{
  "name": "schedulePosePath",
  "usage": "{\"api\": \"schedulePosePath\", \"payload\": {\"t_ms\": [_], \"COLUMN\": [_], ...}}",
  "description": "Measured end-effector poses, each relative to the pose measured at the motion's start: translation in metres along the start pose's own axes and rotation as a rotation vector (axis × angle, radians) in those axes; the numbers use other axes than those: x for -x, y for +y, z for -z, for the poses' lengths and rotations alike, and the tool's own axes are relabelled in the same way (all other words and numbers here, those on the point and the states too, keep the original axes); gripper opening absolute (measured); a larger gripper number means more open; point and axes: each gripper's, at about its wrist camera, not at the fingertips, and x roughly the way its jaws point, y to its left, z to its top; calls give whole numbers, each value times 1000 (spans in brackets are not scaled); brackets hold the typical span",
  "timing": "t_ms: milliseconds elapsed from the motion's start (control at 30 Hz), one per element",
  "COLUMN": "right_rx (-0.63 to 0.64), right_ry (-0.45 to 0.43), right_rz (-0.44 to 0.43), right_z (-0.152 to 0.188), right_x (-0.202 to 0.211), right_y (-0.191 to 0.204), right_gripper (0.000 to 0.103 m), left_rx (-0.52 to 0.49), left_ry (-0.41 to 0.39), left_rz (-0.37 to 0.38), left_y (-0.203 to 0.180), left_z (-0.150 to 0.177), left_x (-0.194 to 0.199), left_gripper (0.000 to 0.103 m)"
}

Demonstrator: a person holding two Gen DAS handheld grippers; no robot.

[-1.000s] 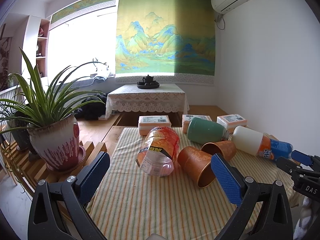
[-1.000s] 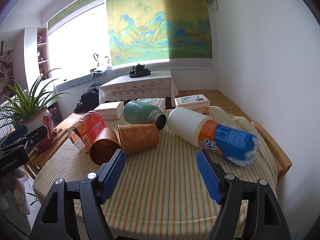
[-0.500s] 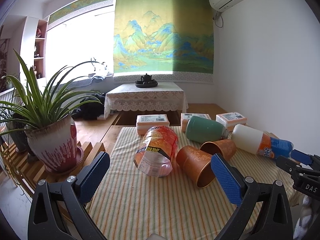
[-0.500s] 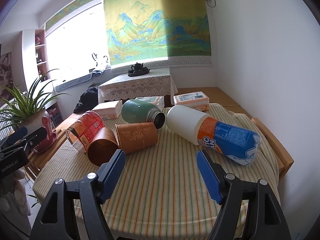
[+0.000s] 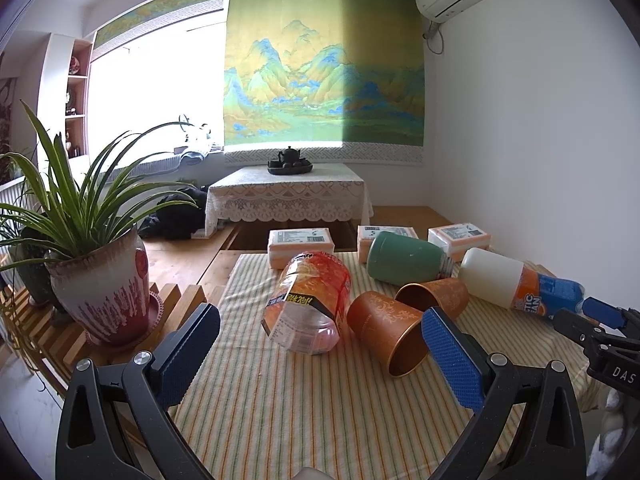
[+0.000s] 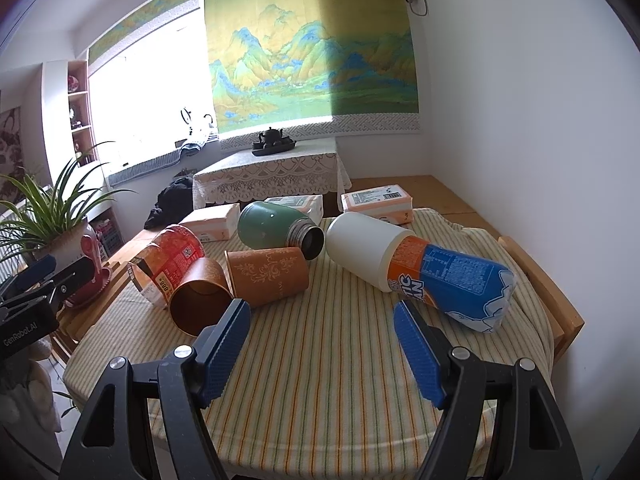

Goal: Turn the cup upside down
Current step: 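Reach the left tool to the copper patterned cup lying on its side and grasp it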

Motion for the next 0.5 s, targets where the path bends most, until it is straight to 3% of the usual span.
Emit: {"api": "schedulePosePath", "payload": {"t_ms": [267,500], "right_rx": [7,-17], "right_ry": [-13,-15], "right_rz": [12,30], "right_z": [0,3], "right_x": [4,8], "right_y": [0,-17], "right_gripper": [71,72], "left_rx": [-15,-203], "left_ry": [11,171], "left_rz": [11,163], "left_y": [-1,-32], "left_z": [-2,-32], "left_x": [-2,-37], "left_gripper": [102,102]}}
